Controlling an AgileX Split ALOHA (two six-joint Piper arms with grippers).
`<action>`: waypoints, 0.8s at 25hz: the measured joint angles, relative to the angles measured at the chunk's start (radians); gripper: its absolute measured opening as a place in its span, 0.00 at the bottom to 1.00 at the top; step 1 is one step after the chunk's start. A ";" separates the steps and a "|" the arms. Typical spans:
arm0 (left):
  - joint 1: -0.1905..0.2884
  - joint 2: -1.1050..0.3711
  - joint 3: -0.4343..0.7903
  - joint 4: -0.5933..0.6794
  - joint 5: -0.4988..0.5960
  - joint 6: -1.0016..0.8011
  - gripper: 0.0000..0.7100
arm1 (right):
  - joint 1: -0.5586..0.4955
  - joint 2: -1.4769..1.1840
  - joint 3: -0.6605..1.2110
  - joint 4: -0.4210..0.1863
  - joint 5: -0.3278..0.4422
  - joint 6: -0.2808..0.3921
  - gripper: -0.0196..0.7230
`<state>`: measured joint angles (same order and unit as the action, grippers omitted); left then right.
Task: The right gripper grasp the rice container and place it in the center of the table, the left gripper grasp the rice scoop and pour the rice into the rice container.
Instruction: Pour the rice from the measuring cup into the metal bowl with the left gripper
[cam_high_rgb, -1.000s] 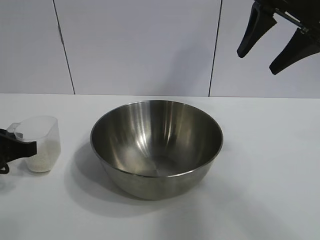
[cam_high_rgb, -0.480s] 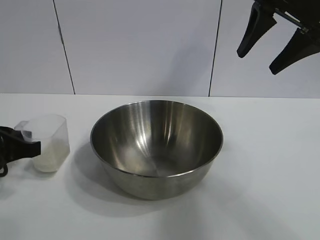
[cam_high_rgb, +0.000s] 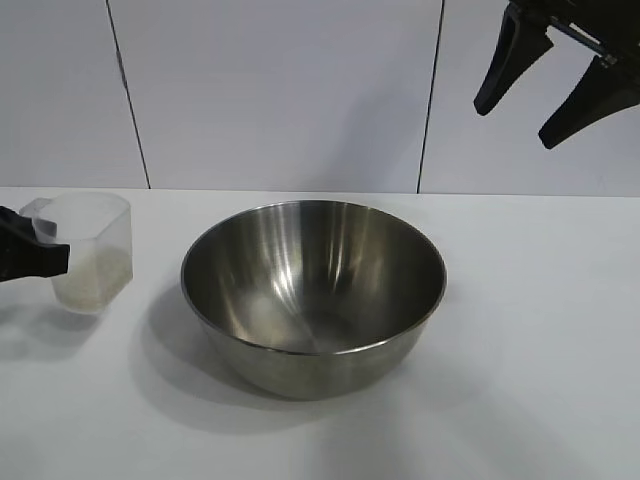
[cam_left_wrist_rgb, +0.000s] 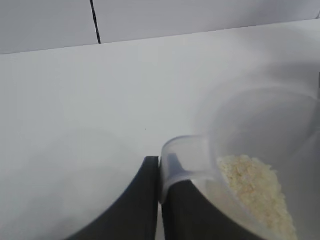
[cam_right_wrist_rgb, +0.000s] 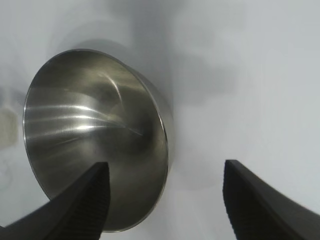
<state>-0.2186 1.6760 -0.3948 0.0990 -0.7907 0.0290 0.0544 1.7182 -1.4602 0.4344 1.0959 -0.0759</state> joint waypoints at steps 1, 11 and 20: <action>0.000 -0.016 -0.018 0.010 0.030 0.000 0.01 | 0.000 0.000 0.000 0.000 0.000 0.000 0.63; 0.000 -0.046 -0.179 0.267 0.215 -0.161 0.01 | 0.000 0.000 0.000 0.000 -0.002 0.000 0.63; 0.000 -0.046 -0.296 0.539 0.310 -0.348 0.01 | 0.000 0.000 0.000 0.000 -0.020 -0.002 0.63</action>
<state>-0.2186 1.6303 -0.6908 0.6378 -0.4810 -0.3185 0.0544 1.7182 -1.4602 0.4346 1.0761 -0.0783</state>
